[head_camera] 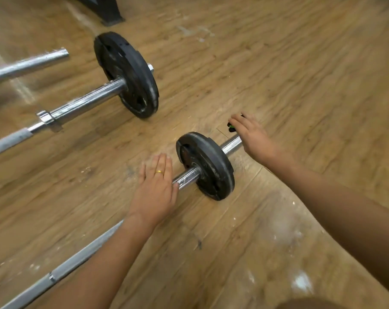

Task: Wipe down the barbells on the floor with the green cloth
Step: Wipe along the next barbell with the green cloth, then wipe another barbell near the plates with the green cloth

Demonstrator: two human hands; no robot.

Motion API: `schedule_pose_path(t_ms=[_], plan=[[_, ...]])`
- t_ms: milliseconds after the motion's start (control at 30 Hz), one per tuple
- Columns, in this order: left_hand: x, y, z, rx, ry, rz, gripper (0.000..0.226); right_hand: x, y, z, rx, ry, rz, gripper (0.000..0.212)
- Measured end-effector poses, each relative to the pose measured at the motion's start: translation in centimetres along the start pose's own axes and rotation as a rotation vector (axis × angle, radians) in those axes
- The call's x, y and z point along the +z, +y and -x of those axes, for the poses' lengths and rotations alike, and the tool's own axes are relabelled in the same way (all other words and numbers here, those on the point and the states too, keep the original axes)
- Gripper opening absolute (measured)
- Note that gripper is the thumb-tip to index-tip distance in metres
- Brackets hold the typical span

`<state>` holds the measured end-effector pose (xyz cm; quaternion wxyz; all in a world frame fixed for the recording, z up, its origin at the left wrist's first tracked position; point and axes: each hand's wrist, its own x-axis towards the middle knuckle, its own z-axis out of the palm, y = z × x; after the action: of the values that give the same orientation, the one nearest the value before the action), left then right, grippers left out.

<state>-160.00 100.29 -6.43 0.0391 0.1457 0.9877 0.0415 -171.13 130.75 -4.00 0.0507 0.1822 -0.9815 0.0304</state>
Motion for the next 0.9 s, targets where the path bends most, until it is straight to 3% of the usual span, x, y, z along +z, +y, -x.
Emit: schedule_pose_path(t_ms=[300,467,567,767,900], plan=[[-9.8,-7.0,4.2,-0.071,-0.015,-0.168,0.068,-8.3,-12.6,-2.5,-0.310,-0.034,0.111,0.081],[-14.3,-11.8,8.6,-0.152,-0.056,-0.157,0.070,-12.1,-21.2,-3.4,-0.322,-0.157,-0.015,0.076],[-17.3,-13.8,11.5,-0.196,-0.128,-0.157,0.069,-15.3,-25.8,-4.2,-0.363,-0.137,-0.023,0.073],[-24.4,-14.0,15.6,-0.406,-0.229,-0.059,0.069,-22.9,-31.6,-4.7,-0.280,-0.222,-0.160,0.083],[-28.9,-14.2,17.0,-0.444,-0.160,0.026,0.072,-28.0,-33.3,-4.6,-0.253,-0.219,-0.147,0.076]])
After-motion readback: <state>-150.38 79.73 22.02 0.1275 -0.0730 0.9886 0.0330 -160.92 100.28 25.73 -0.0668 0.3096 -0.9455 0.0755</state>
